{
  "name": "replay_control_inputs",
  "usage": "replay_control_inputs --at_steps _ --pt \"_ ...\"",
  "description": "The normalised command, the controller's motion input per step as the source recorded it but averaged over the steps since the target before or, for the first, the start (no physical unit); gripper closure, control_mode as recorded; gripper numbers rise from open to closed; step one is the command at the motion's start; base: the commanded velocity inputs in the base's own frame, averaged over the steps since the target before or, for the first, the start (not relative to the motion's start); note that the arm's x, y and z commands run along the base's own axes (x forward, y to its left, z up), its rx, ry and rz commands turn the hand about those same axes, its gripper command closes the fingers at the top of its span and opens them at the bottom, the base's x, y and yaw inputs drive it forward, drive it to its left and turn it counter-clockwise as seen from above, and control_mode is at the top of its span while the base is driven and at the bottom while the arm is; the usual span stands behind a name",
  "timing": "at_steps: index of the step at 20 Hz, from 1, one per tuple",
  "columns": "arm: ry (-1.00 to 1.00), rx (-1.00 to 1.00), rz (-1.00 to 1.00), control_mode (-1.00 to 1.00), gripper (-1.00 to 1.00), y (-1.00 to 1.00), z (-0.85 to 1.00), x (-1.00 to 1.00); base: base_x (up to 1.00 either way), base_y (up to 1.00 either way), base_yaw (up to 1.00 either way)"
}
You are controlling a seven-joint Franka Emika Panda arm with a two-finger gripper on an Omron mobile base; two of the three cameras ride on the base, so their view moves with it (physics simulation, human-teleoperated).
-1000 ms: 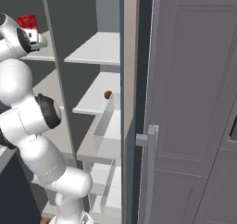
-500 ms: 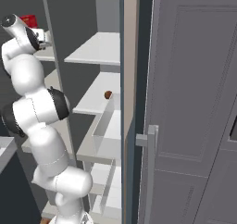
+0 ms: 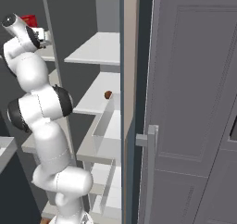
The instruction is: There's a chicken drumstick in the fridge that needs to be moved to the freezer for freezing. Pick up the chicken drumstick from the fridge, place it on any shelf in the freezer, and close the fridge and freezer doors when done.
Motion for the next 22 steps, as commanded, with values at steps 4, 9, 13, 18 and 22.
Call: replay_control_inputs --at_steps 4,9,13,18,22 --pt "0.00 0.00 0.00 -1.00 -1.00 0.01 -0.06 0.37 0.00 0.00 0.00" --pt "0.00 0.00 0.00 -1.00 -1.00 0.00 0.00 -0.01 0.00 0.00 0.00" --pt "-0.01 0.00 0.00 -1.00 -1.00 -0.02 0.00 -0.41 0.00 0.00 0.00" --pt "0.00 0.02 0.00 -1.00 -1.00 -0.48 -0.17 -0.73 0.00 0.00 0.00" --pt "0.00 0.05 0.00 -1.00 -1.00 -0.69 -0.39 -0.98 0.00 0.00 0.00"
